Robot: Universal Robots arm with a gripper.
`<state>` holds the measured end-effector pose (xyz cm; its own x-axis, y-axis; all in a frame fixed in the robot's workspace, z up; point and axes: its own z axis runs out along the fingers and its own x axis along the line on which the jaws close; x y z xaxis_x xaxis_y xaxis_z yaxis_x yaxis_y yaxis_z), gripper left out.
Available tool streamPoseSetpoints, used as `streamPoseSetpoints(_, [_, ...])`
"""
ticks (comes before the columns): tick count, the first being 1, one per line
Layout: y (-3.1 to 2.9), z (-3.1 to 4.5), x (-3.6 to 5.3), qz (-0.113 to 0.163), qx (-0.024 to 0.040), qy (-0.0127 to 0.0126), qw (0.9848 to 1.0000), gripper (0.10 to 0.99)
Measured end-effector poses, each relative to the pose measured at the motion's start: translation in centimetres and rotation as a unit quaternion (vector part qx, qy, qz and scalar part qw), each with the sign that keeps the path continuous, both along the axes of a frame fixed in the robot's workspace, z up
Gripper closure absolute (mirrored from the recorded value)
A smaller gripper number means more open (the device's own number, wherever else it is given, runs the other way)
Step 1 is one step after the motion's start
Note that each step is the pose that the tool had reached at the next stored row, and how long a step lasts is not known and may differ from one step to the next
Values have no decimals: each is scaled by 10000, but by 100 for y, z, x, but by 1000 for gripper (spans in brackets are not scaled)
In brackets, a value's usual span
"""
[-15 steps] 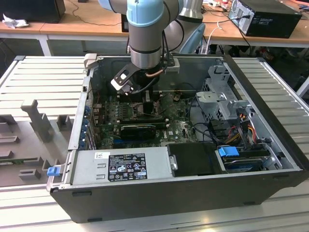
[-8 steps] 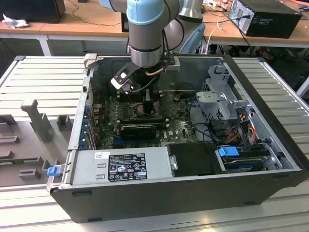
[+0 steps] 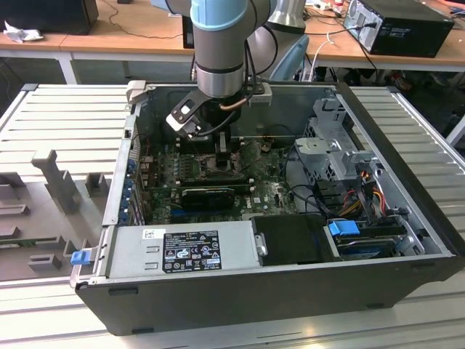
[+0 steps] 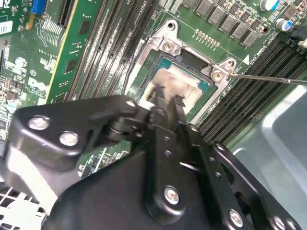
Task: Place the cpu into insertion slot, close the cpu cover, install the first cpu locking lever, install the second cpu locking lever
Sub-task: 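Place the cpu into insertion slot, then close the cpu cover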
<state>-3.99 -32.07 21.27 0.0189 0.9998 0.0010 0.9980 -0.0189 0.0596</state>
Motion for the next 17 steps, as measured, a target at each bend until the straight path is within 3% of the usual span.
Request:
streamPoseSetpoints(1, [0,2,0,0,-2,0,10000,871])
streamPoseSetpoints(3, [0,6,0,1,-3,0,10000,980])
streamPoseSetpoints(14, [0,77,0,1,-6,0,10000,980])
streamPoseSetpoints(17, [-1,78,75,1,-5,9,10000,980])
